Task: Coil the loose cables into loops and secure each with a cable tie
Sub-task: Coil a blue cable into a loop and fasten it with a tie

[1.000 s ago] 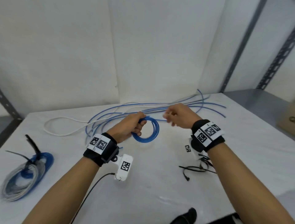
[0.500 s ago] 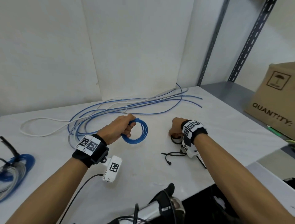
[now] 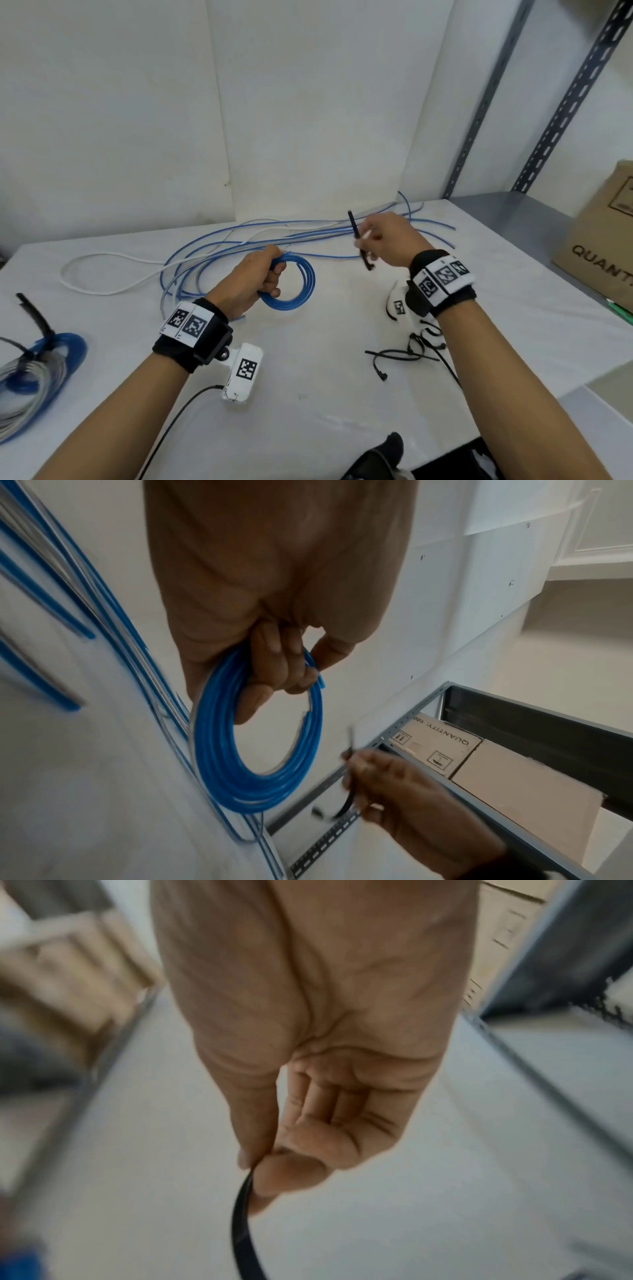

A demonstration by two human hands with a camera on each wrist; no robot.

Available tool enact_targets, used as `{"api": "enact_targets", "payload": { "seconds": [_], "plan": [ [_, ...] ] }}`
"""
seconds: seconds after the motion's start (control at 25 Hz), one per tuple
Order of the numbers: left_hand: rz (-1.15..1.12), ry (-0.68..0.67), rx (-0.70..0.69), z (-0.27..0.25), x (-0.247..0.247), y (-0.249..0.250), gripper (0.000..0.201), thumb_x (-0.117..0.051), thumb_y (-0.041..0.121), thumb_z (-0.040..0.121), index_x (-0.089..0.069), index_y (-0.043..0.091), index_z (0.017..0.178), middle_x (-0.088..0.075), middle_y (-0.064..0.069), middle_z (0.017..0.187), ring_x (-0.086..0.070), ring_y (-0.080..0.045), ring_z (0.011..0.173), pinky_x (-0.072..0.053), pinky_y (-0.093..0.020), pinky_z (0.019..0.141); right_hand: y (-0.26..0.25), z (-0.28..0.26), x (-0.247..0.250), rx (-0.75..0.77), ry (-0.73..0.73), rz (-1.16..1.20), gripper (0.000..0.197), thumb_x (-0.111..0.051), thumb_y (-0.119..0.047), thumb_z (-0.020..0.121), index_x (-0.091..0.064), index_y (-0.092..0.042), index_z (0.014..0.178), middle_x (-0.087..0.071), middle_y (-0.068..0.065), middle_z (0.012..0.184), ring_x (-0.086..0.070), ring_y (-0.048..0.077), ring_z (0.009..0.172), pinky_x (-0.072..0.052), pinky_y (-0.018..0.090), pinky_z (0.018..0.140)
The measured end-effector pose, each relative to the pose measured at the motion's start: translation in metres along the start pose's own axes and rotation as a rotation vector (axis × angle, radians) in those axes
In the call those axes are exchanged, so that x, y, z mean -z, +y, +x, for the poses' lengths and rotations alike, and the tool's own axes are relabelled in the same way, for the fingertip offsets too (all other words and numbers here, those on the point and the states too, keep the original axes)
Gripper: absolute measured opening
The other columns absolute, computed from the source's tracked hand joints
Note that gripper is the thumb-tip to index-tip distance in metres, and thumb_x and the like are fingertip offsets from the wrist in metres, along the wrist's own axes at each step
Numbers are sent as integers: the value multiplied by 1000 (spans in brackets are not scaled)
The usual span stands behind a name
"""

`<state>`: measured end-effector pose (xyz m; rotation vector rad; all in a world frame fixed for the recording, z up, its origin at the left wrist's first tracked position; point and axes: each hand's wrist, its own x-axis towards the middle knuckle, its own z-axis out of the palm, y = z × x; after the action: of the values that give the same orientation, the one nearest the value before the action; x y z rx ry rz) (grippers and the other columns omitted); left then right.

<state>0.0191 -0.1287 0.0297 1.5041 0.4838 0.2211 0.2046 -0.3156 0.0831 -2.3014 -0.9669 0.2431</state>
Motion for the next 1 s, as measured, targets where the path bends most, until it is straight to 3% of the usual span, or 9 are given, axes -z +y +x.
{"api": "enact_targets", "payload": {
  "seconds": [0.08, 0.16, 0.24, 0.36, 0.48, 0.64, 0.76, 0.88, 1.0],
  "plan": [
    [-10, 88, -2, 3, 13, -2, 39, -41, 29, 101, -47, 14, 66, -21, 1, 60, -17, -15, 48, -35, -28, 50, -39, -5, -11, 184, -18, 439, 14, -70, -11, 95, -64, -2, 102, -74, 13, 80, -62, 14, 56, -47, 23, 52],
    [46, 186, -38, 3, 28, -4, 36, -42, 25, 99, -49, 13, 66, -27, 1, 56, -22, -16, 47, -36, -28, 47, -70, -2, -36, 282, -145, 653, 12, -68, -8, 95, -64, 0, 103, -74, 14, 77, -59, 15, 53, -46, 22, 50],
    [75, 255, -88, 1, 40, -5, 31, -43, 21, 98, -49, 13, 69, -33, 2, 54, -28, -15, 48, -35, -28, 48, -88, 8, -68, 331, -230, 680, 10, -68, -6, 95, -64, 0, 101, -72, 15, 75, -58, 14, 51, -46, 22, 48],
    [-23, 315, -120, -1, 58, -4, 27, -43, 18, 101, -41, 18, 75, -33, 7, 55, -28, -12, 49, -33, -29, 49, -100, 23, -109, 398, -205, 667, 8, -70, -7, 94, -62, -6, 93, -72, 21, 76, -59, 16, 53, -45, 24, 48],
    [-151, 372, -140, -2, 80, 2, 26, -41, 17, 103, -37, 19, 77, -29, 9, 53, -24, -11, 47, -32, -29, 49, -107, 30, -134, 473, -90, 639, 7, -75, -10, 90, -69, -6, 91, -74, 7, 84, -64, 18, 63, -47, 27, 49],
    [-162, 406, -201, -5, 98, 7, 28, -43, 18, 105, -45, 17, 77, -27, 7, 55, -24, -12, 48, -32, -29, 50, -116, 33, -147, 524, -72, 665, 5, -78, -13, 87, -77, -14, 91, -74, -8, 93, -67, 18, 76, -52, 30, 50],
    [-53, 461, -288, -7, 107, 6, 27, -47, 18, 105, -66, 15, 86, -30, 5, 55, -29, -11, 49, -38, -25, 50, -120, 35, -150, 552, -118, 698, 6, -78, -11, 87, -76, -11, 93, -75, -3, 94, -68, 22, 78, -52, 29, 53],
    [-21, 470, -335, -8, 110, 7, 21, -50, 18, 105, -66, 9, 95, -32, 6, 53, -32, -9, 47, -40, -24, 52, -123, 35, -152, 556, -185, 810, 8, -77, -4, 87, -75, -8, 93, -76, 5, 97, -70, 30, 84, -54, 29, 59],
    [-64, 430, -314, -7, 106, 8, 23, -46, 16, 107, -65, 4, 107, -34, 8, 52, -31, -8, 46, -39, -24, 52, -122, 33, -151, 575, -235, 791, 10, -76, 1, 86, -75, -8, 91, -76, 5, 98, -73, 24, 93, -60, 32, 75]
  ]
}}
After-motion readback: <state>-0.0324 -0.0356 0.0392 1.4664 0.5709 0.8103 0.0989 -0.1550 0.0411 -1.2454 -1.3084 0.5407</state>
